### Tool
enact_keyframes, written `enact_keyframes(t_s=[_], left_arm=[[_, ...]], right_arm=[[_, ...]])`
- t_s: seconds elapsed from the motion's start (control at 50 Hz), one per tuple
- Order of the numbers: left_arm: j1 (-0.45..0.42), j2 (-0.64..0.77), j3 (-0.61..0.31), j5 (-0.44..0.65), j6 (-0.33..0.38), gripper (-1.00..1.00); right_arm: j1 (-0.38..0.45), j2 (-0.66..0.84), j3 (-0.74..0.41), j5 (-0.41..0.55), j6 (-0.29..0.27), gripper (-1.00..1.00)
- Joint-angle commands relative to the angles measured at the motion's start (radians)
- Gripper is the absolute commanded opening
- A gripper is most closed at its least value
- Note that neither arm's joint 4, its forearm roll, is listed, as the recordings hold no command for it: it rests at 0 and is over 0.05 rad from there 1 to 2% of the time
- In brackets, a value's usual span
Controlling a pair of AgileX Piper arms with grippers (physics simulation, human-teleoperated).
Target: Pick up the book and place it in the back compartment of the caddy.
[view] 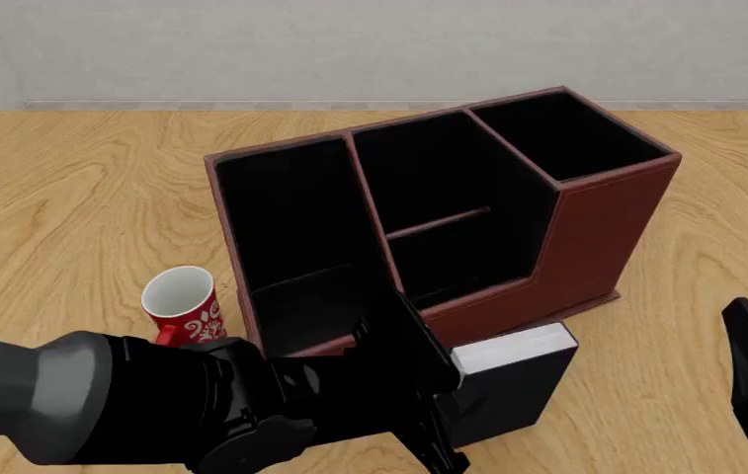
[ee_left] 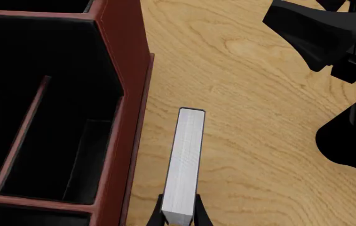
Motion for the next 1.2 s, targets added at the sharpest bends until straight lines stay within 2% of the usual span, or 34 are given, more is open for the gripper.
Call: enact_keyframes(t_s=[0.02, 0.5, 0.76, 0.86, 0.88, 0.9, 1.0, 1.2], left_arm=[[0.010, -0.024, -0.003, 0.007, 0.043, -1.00], [0.051, -0.162, 0.010, -0.013, 0.117, -1.00], [0.067, -0.257, -0.001, 0.001, 0.109, -1.00], [0.063, -0.294, -0.018, 0.031, 0.110, -1.00], [0.063, -0.303, -0.025, 0.045, 0.119, -1.00], [0.056, -0.305, -0.037, 0.074, 0.160, -1.00], [0.075, -0.330, -0.083, 0.118, 0.155, -1.00], [0.058, -0.331, -0.126, 0.181, 0.144, -1.00]], right_arm=[[0.000, 0.000, 0.001, 0.000, 0.001, 1.00], [0.000, -0.001, -0.001, 0.001, 0.000, 1.00], [0.000, 0.000, -0.001, 0.002, 0.000, 1.00], [0.000, -0.001, -0.001, 0.001, 0.000, 1.00], [0.000, -0.001, -0.001, 0.001, 0.000, 1.00], [0.000, 0.000, -0.001, 0.002, 0.001, 1.00], [0.000, -0.001, 0.000, 0.001, 0.000, 1.00], [0.000, 0.000, 0.000, 0.000, 0.000, 1.00]])
